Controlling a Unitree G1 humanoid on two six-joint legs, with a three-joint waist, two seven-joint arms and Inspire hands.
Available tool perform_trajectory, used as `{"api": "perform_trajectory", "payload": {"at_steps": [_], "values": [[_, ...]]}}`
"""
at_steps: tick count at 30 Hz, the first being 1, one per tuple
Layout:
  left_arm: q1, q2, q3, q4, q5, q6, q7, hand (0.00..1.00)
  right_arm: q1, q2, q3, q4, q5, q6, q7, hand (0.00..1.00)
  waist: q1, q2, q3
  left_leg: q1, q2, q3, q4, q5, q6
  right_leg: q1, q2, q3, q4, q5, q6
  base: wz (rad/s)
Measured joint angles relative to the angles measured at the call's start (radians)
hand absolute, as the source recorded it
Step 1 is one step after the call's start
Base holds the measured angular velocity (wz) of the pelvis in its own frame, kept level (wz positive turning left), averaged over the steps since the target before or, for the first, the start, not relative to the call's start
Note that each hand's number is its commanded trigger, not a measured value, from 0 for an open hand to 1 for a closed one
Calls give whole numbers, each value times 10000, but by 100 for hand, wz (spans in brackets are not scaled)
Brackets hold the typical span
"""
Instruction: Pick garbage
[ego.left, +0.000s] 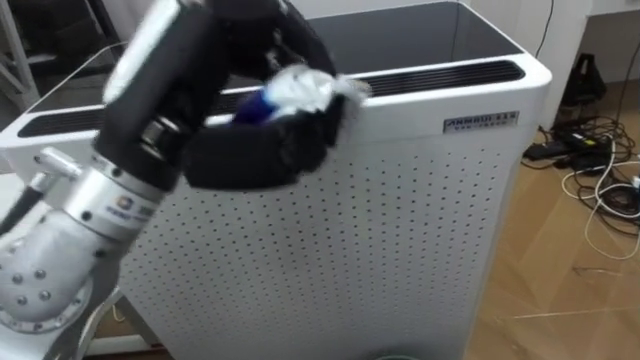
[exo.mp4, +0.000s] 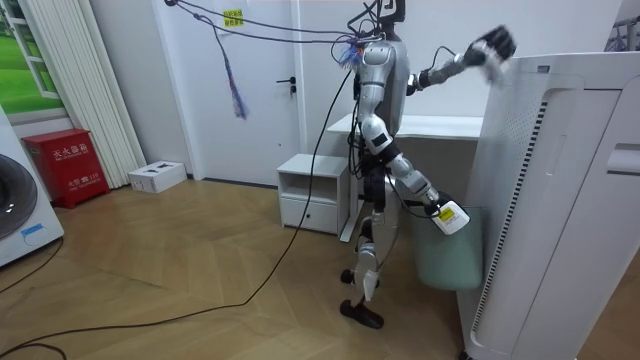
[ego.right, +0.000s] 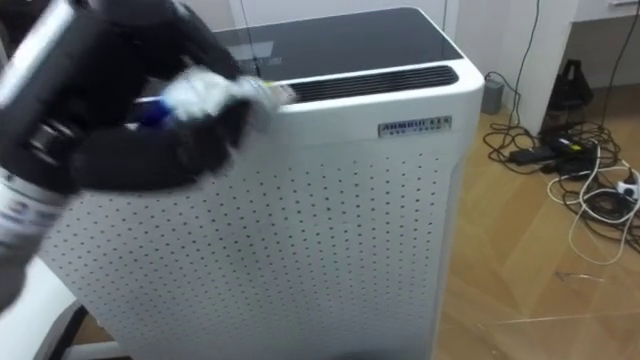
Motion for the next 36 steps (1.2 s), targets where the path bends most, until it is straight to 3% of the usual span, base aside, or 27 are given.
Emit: {"api": "perform_trajectory", "payload": {"at_steps": [3,8,12,22,25,28,36], "values": [[162,89,-595,-14,-12,266,-888,100,-50,0,29,-24,16,0,-6,100,-34,67,-36,-272,29,118,154,1,-3,-264,5,-10,28,24,-23,0],[160,89,-594,-292,-523,245,-1553,100,-101,-18,31,-24,27,-2,-118,100,-23,152,-91,-267,42,119,162,13,-21,-254,10,2,50,38,-43,-1],[174,95,-633,-346,-989,245,-1891,100,-139,-21,74,-23,26,-2,-288,100,1,149,-53,-169,36,132,151,13,-21,-254,8,73,133,37,-42,-5],[409,143,-584,-565,-1042,245,-2008,100,-147,-30,255,-296,72,-1,-433,100,169,70,24,-328,36,364,162,16,-14,-489,29,303,258,37,-36,-6],[875,137,-367,-584,-764,228,-2002,100,-145,-42,260,-558,189,-2,-431,100,210,87,12,-336,40,359,159,19,-10,-523,35,302,255,36,-36,-2],[1056,177,-76,-509,-94,202,-1999,100,-142,-57,330,-565,319,-4,-457,100,292,-24,99,-339,53,345,159,23,-15,-543,38,271,254,37,-37,2],[1437,114,495,795,857,112,-1959,100,-86,-203,350,-954,326,-5,-648,100,482,39,96,-770,42,339,334,23,-15,-849,12,228,192,113,-28,0]]}}
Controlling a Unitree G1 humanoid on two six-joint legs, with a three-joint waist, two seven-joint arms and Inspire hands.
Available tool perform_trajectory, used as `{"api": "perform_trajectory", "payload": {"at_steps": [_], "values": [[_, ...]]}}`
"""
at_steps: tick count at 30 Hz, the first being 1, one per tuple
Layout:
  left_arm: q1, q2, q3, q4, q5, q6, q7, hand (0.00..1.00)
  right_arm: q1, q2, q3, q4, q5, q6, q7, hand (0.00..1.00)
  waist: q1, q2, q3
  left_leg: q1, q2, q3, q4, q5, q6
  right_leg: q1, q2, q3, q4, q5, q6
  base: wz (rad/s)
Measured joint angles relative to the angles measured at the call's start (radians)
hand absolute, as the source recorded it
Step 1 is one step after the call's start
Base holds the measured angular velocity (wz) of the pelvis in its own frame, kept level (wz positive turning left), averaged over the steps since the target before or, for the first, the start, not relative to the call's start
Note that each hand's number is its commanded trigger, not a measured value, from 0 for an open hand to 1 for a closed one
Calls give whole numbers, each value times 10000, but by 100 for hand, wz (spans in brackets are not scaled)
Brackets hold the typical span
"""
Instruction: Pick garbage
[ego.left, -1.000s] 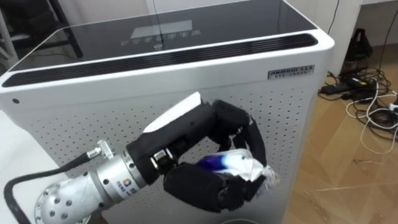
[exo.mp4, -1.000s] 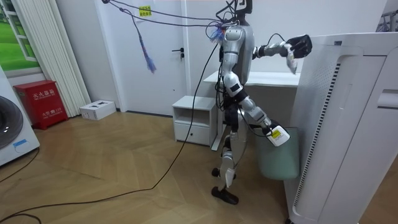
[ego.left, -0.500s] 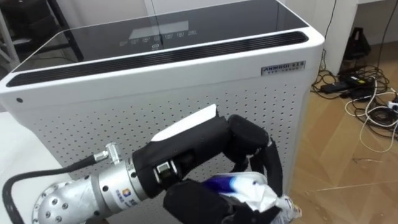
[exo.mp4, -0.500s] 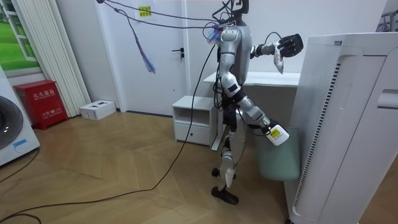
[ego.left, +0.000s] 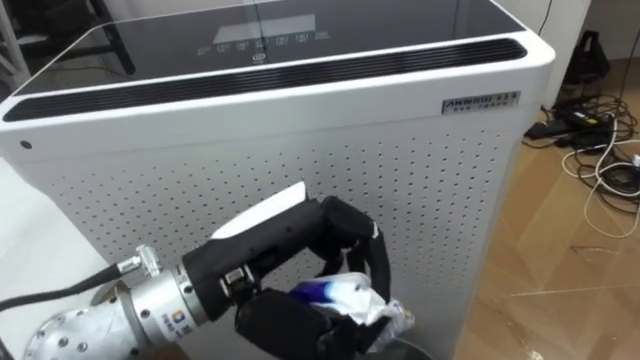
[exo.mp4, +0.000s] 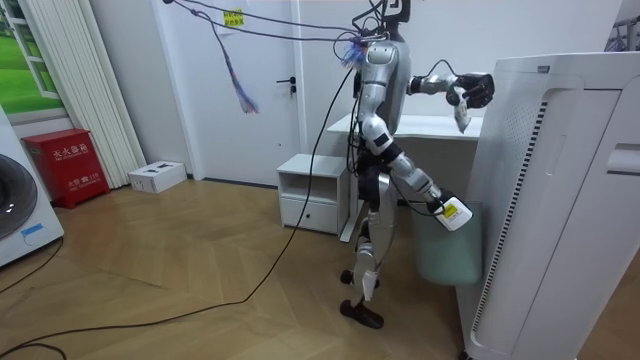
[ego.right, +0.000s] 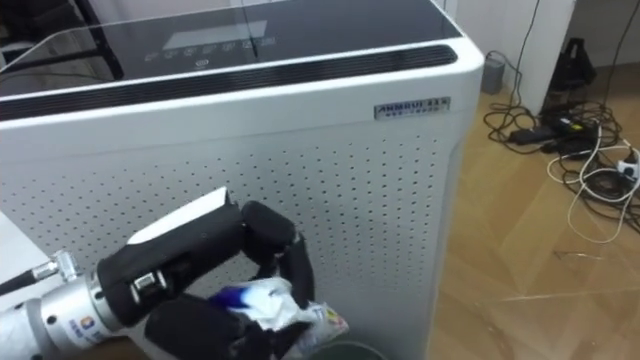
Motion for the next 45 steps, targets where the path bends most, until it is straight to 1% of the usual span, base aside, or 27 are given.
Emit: {"api": "perform_trajectory", "payload": {"at_steps": [4,7,8,9,10,11,12,13,14,15,16,17,18,19,21,23,26,31,32,33,34,35,38,42,45], "values": [[32,-189,-13,839,464,14,80,100,-10,0,32,-27,22,-1,-10,100,-11,97,-4,-139,0,-7,15,1,1,-163,1,-2,59,0,0,0],[244,-455,-264,1090,720,-33,434,100,-22,7,66,-91,46,-4,-9,100,-27,140,-14,-351,-9,1,16,15,23,-467,-15,17,213,-1,0,-3],[246,-666,-467,1351,770,-49,521,100,-75,56,79,-91,44,-4,-19,100,-51,124,-3,-438,-21,-2,16,47,28,-547,-35,16,229,-1,0,0],[245,-936,-673,1671,776,-51,654,100,-156,100,114,-92,44,-4,-50,100,-66,101,12,-505,-24,-1,15,55,32,-654,-42,17,301,-1,0,0],[245,-1067,-764,1872,777,-67,701,100,-215,108,183,-91,45,-4,-62,100,-88,47,50,-512,-29,6,6,75,30,-697,-47,31,358,-2,0,0],[260,-1277,-953,2308,782,-95,840,100,-319,144,336,-92,48,-8,-57,100,-166,-28,77,-530,-29,7,-10,105,22,-743,-49,27,413,-2,-1,0],[337,-1413,-1096,2720,826,-103,951,100,-416,215,477,-91,48,-19,-54,100,-241,-141,75,-604,-24,9,0,122,3,-822,-43,24,421,-2,-3,0],[354,-1483,-1153,2918,969,-104,1002,100,-452,270,494,-91,50,-26,-45,100,-252,-194,98,-626,-19,8,6,127,-2,-841,-42,20,427,-2,-4,0],[360,-1605,-1337,3227,1286,-100,1153,100,-509,342,560,-83,116,-31,-54,100,-310,-309,127,-679,-18,8,18,137,-9,-902,-43,16,461,0,-8,0],[361,-1700,-1493,3353,1571,-99,1188,100,-535,392,625,-75,217,-31,-60,100,-308,-412,119,-803,-18,7,73,139,-9,-1018,-48,23,515,5,-16,0],[366,-1759,-1536,3389,1657,-99,1188,100,-538,404,653,-74,268,-31,-55,100,-305,-456,126,-842,-20,21,95,139,-9,-1059,-50,31,537,7,-20,0],[391,-1921,-1587,3479,1745,-100,1209,100,-533,429,698,-65,307,-31,-35,100,-305,-525,99,-939,-26,33,143,138,-8,-1134,-52,52,535,17,-35,-4],[392,-2076,-1650,3617,1743,-112,1273,100,-562,430,756,-68,396,-30,-24,100,-275,-570,97,-962,-34,59,154,139,-7,-1190,-58,83,570,20,-39,-6],[392,-2152,-1685,3715,1739,-121,1303,100,-579,433,766,-68,409,-31,-3,100,-264,-586,91,-963,-36,73,156,140,-6,-1197,-58,73,575,20,-40,-7],[414,-2456,-1810,4122,1953,-145,1372,100,-647,493,780,-69,400,-31,35,100,-254,-636,61,-961,-31,107,162,140,-6,-1209,-54,62,576,25,-48,-5],[475,-2638,-1827,4436,2122,-157,1385,100,-664,546,800,-70,402,-35,69,100,-224,-684,34,-991,-10,188,167,140,-6,-1269,-42,67,591,39,-70,-6],[483,-2803,-1904,4967,2165,-157,1461,100,-720,643,828,-70,402,-41,82,100,-222,-708,24,-1214,-5,295,268,140,-6,-1551,-64,46,748,53,-93,-10],[482,-2909,-1927,5244,2341,-157,1476,100,-721,734,841,-69,393,-46,199,100,-233,-772,39,-1342,-7,349,354,140,-6,-1750,-93,26,891,64,-111,-7],[480,-2951,-1927,5291,2412,-174,1483,92,-723,737,842,-69,392,-48,216,100,-233,-776,37,-1341,-7,350,366,140,-6,-1743,-95,26,895,65,-113,0],[483,-2991,-1931,5362,2485,-184,1492,69,-723,742,844,-69,393,-51,223,100,-232,-776,37,-1345,-10,351,380,140,-6,-1741,-99,24,903,66,-114,0],[483,-3001,-1937,5394,2510,-184,1493,36,-723,748,846,-69,392,-51,223,100,-232,-776,38,-1352,-10,351,390,140,-6,-1742,-100,20,905,67,-117,0],[481,-3010,-1942,5469,2518,-185,1494,0,-723,767,845,-69,391,-51,223,100,-239,-778,39,-1398,-7,354,455,139,-5,-1750,-105,2,907,73,-125,0],[483,-3011,-1943,5649,2529,-186,1575,0,-723,795,844,-69,392,-63,226,100,-236,-776,38,-1466,-7,373,491,139,-5,-1812,-109,3,923,87,-149,0],[485,-3013,-1943,5723,2902,-200,1723,0,-718,852,845,-68,392,-89,262,100,-229,-774,37,-1477,-7,369,503,140,-5,-1831,-108,5,927,98,-162,0],[485,-2997,-1942,5774,2928,-220,1823,0,-718,870,845,-68,396,-93,337,100,-231,-770,38,-1474,-6,375,498,140,-5,-1831,-107,7,921,98,-162,0]]}}
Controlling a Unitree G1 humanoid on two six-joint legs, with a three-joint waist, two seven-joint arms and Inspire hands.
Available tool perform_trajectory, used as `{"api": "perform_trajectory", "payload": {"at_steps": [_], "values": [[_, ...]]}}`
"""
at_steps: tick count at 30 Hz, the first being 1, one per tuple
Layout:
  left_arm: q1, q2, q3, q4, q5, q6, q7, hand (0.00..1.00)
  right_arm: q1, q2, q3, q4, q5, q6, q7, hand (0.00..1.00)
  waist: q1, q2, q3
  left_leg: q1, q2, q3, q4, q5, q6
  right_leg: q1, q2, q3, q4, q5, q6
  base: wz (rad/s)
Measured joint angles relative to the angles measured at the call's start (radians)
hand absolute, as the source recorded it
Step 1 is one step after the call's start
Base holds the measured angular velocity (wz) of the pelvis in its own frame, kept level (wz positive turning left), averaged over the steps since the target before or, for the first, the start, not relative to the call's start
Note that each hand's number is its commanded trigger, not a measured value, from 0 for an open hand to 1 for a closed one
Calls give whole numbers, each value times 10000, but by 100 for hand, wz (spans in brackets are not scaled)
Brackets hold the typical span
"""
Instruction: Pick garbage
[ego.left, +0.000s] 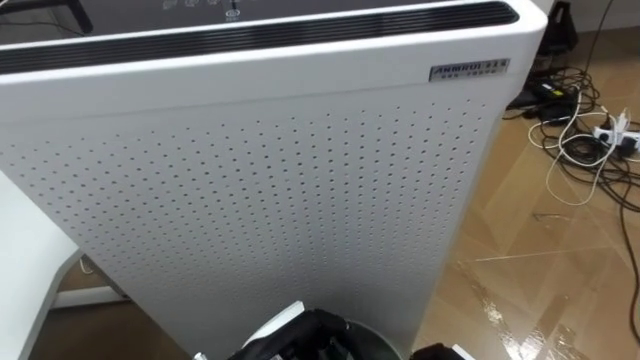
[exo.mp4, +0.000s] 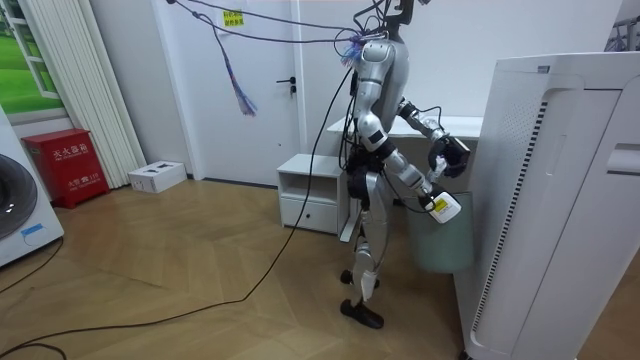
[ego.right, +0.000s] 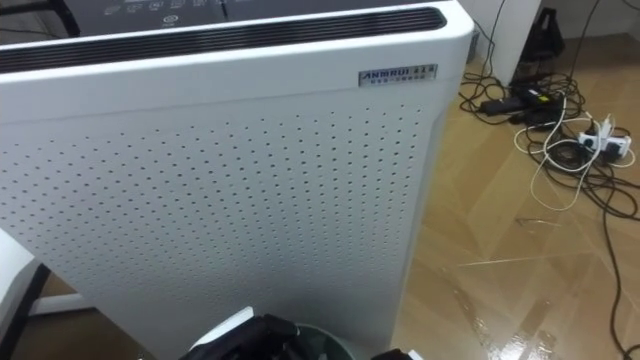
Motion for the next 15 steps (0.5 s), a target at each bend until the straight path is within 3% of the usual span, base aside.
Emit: {"api": "perform_trajectory", "payload": {"at_steps": [15], "values": [[2,12,1,38,1,-283,201,0,8,-20,21,0,-6,-33,137,100,-5,-57,37,2,-2,-9,-12,0,0,0,-4,-14,-17,3,-1,0]]}}
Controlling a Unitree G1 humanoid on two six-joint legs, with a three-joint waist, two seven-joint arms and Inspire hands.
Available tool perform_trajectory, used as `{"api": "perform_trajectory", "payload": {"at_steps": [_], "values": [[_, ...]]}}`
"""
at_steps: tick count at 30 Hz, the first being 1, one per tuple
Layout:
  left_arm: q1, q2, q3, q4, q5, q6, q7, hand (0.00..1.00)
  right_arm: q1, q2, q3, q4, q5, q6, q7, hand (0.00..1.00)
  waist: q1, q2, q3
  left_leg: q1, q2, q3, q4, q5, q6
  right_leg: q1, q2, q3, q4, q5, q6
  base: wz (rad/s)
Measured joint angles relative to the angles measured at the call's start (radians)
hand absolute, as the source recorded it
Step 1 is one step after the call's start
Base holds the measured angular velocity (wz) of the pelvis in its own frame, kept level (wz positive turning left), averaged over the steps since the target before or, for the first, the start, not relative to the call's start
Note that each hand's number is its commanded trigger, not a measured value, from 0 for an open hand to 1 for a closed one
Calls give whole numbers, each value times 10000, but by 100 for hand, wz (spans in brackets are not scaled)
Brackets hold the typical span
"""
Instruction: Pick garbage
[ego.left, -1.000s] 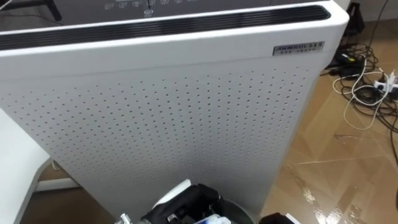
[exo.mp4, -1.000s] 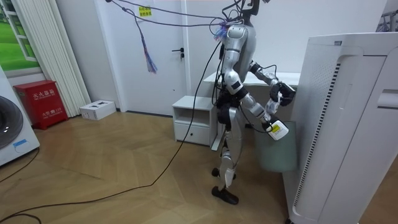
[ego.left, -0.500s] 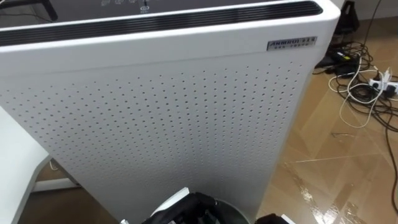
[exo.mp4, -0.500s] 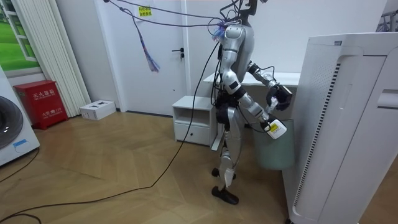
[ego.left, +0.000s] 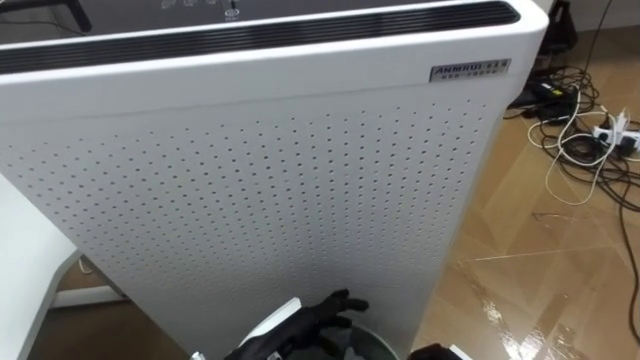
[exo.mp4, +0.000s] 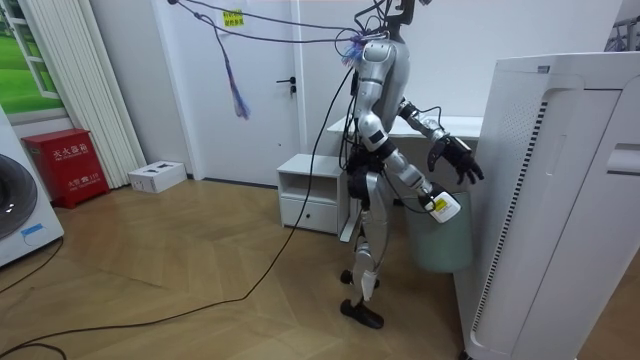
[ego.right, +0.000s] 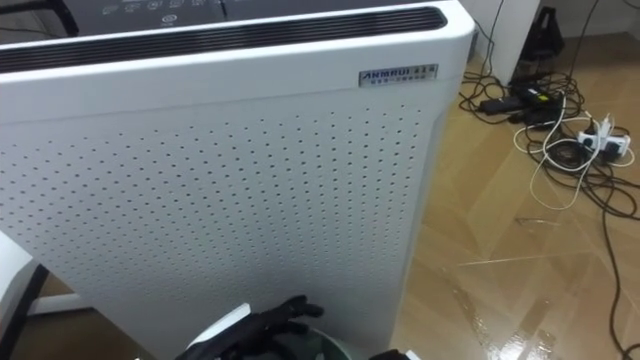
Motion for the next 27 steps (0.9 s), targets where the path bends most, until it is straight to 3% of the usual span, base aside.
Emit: {"api": "perform_trajectory", "payload": {"at_steps": [4,16,19,23,27], "values": [[0,15,0,37,0,-29,6,0,0,-14,-7,0,8,-10,3,100,-3,-50,33,-4,0,-1,-9,0,0,-6,3,0,-18,0,0,0],[1,19,97,115,240,-53,0,0,3,-11,-8,0,-15,-14,267,100,29,-70,28,0,-1,42,-17,0,0,-47,7,36,19,0,0,0],[61,-5,208,111,230,-54,15,0,64,-40,-15,0,0,-16,271,100,25,-113,5,10,4,101,-17,0,0,-45,-3,-3,24,0,0,-1],[370,-5,581,95,215,-55,31,0,318,-169,-60,-1,-20,-40,268,100,39,-255,-86,30,20,112,-21,0,0,-13,-33,-156,4,3,-6,0],[607,58,962,544,166,-71,64,0,722,-365,-252,218,-13,-121,228,100,46,-260,-94,332,16,65,-53,0,0,340,-44,-244,-72,2,-4,0]]}}
